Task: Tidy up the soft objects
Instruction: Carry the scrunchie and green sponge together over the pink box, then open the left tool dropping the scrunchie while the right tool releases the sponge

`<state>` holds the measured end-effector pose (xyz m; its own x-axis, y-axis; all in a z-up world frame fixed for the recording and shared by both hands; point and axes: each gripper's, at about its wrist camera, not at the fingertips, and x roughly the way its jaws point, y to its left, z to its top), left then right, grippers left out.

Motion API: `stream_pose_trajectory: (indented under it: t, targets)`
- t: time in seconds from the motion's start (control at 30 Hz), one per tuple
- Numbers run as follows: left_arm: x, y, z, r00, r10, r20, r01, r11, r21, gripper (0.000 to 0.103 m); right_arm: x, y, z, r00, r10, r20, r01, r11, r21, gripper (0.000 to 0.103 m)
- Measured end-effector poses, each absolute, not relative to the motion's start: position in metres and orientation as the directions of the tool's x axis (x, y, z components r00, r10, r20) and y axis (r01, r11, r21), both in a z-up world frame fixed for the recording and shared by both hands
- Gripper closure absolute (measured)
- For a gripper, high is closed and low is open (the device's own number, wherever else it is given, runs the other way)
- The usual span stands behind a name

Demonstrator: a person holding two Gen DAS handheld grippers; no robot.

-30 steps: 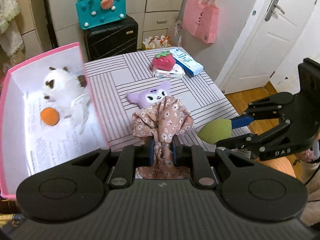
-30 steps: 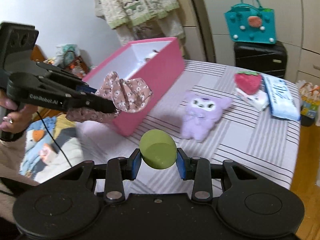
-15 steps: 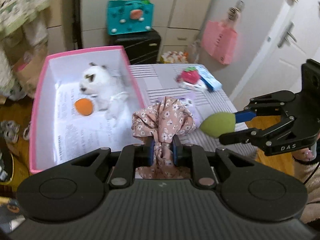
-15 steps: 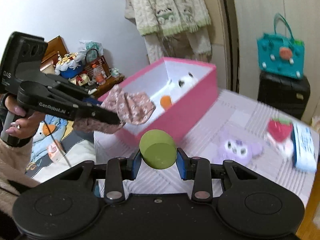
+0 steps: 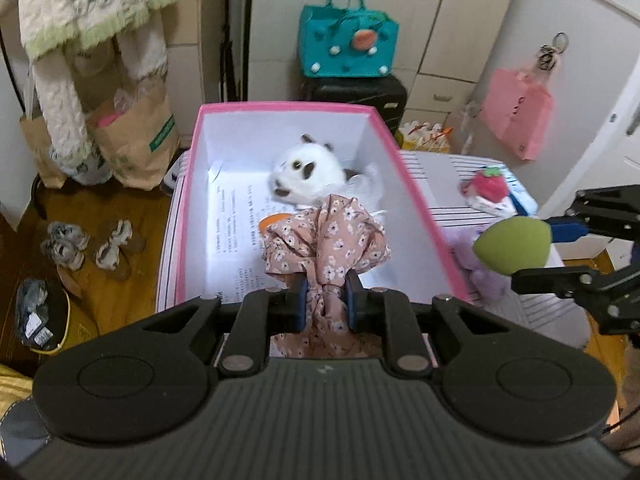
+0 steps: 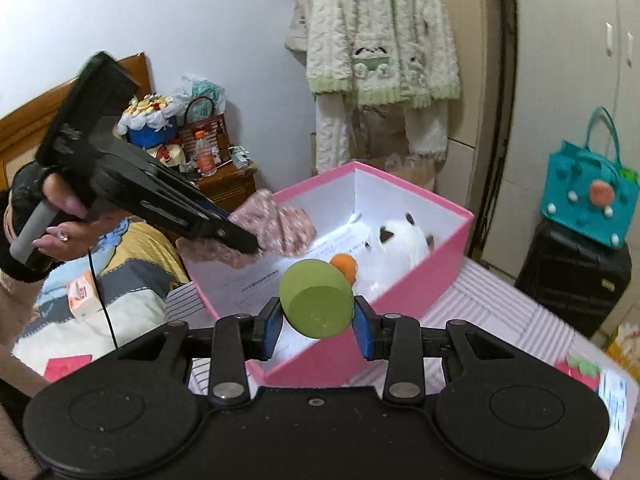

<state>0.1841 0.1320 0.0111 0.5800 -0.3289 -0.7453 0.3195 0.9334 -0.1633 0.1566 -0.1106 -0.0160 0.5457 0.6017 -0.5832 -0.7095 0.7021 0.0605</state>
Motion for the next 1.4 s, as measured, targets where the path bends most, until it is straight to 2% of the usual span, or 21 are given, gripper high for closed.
stream_pose_trajectory:
  t: [0.2, 0.33, 0.53, 0.77, 0.87, 0.9, 0.93, 1.0, 1.4]
  targets:
    - [0.217, 0.136, -0.012, 0.529, -0.296, -0.795, 0.295, 0.943, -0.155, 0.083, 0.188, -0.070, -0.028, 0.478, 0.590, -0.651, -0.777, 0.629, 0.000, 0.061]
    - [0.235, 0.132, -0.023, 0.539, -0.202, -0.817, 0.271, 0.961, -0.059, 0.083, 0.208, -0.047, -0.042, 0.436, 0.540, -0.720, -0.812, 0.581, -0.057, 0.061]
    - [0.260, 0.121, -0.037, 0.488, -0.196, -0.850, 0.313, 0.949, -0.039, 0.083, 0.229, -0.028, -0.059, 0.412, 0.482, -0.774, -0.820, 0.567, -0.084, 0.061]
    - [0.269, 0.114, -0.056, 0.399, -0.238, -0.885, 0.339, 0.936, -0.099, 0.083, 0.231, -0.018, -0.073, 0.422, 0.418, -0.804, -0.817, 0.559, -0.138, 0.060]
    - [0.274, 0.116, -0.059, 0.394, -0.239, -0.887, 0.325, 0.940, -0.109, 0.076, 0.233, -0.013, -0.075, 0.442, 0.394, -0.806, -0.813, 0.555, -0.175, 0.059]
    - [0.276, 0.117, -0.060, 0.396, -0.237, -0.887, 0.319, 0.941, -0.109, 0.068, 0.233, -0.012, -0.076, 0.441, 0.389, -0.809, -0.813, 0.554, -0.177, 0.056]
    - [0.278, 0.117, -0.061, 0.396, -0.240, -0.886, 0.317, 0.942, -0.113, 0.064, 0.233, -0.013, -0.076, 0.427, 0.391, -0.815, -0.816, 0.555, -0.161, 0.046]
    - [0.280, 0.120, -0.061, 0.397, -0.258, -0.881, 0.299, 0.944, -0.142, 0.061, 0.237, -0.017, -0.072, 0.407, 0.420, -0.811, -0.818, 0.564, -0.118, 0.040]
    - [0.248, 0.133, -0.032, 0.456, -0.292, -0.841, 0.325, 0.934, -0.148, 0.059, 0.221, -0.056, -0.037, 0.394, 0.565, -0.725, -0.783, 0.619, 0.057, 0.040]
